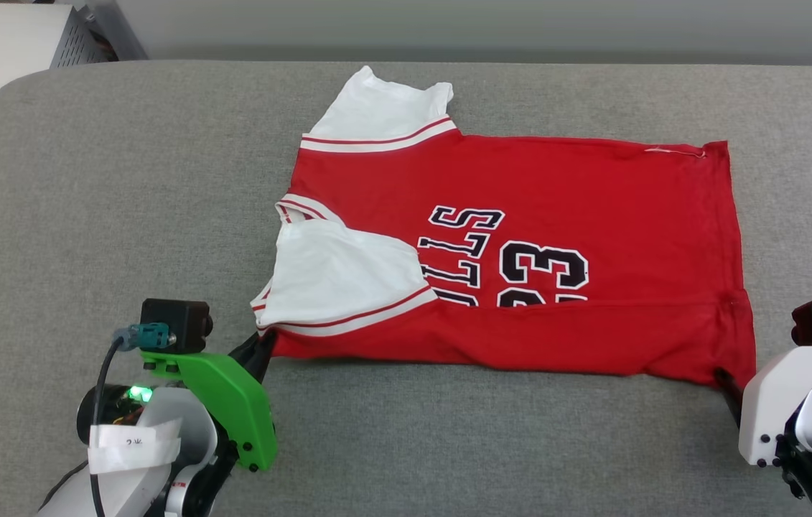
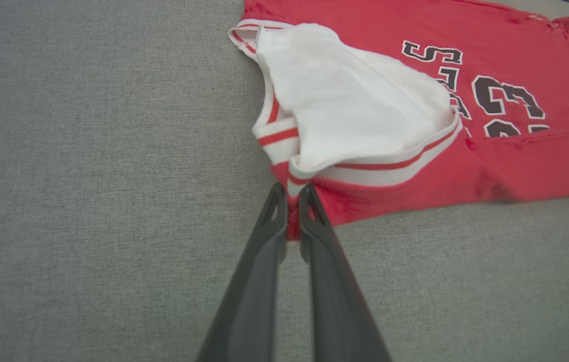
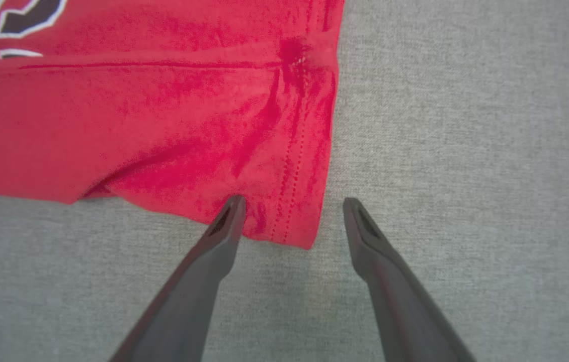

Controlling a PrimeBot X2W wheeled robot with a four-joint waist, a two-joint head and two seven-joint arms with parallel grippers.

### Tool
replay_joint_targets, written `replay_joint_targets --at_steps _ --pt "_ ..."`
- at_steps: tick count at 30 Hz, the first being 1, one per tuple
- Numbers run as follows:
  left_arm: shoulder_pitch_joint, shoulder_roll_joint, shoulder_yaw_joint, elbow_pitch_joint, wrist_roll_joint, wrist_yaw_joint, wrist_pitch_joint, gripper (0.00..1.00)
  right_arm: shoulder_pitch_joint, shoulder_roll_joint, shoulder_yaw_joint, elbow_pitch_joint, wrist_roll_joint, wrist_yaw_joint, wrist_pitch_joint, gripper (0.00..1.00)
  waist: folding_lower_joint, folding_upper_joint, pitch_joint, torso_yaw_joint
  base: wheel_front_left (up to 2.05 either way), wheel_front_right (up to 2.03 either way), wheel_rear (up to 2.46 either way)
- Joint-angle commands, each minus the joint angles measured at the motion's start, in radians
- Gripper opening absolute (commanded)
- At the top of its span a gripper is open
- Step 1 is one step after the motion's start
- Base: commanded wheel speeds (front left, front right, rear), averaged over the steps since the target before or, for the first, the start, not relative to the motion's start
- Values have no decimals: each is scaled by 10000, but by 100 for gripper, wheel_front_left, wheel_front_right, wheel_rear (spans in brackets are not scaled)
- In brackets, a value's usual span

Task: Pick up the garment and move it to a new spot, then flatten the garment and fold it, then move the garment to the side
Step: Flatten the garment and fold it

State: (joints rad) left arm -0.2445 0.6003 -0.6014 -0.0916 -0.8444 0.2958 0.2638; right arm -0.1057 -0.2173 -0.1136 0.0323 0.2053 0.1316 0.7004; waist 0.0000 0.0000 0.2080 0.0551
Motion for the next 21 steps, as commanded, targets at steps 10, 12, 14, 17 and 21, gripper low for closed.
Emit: replay_joint_targets --at_steps 10,12,14,17,21 --pt "53 218 -12 -424 219 115 88 0 -390 333 89 1235 -103 -9 -201 100 0 0 406 169 0 0 0" --pt "46 260 -27 -371 223 92 116 0 -372 295 248 1406 35 -9 -88 60 0 0 445 164 0 0 0" --pt "40 287 -33 -287 210 46 116 0 -360 241 368 1544 159 -9 -29 0 0 0 461 161 0 0 0" --pt "50 278 -54 -154 150 -18 133 0 -349 120 465 1675 235 -9 -34 0 0 0 407 150 0 0 0" --pt "146 278 -91 114 67 -109 116 0 -352 -144 425 1782 170 -9 -243 0 0 0 142 107 0 0 0"
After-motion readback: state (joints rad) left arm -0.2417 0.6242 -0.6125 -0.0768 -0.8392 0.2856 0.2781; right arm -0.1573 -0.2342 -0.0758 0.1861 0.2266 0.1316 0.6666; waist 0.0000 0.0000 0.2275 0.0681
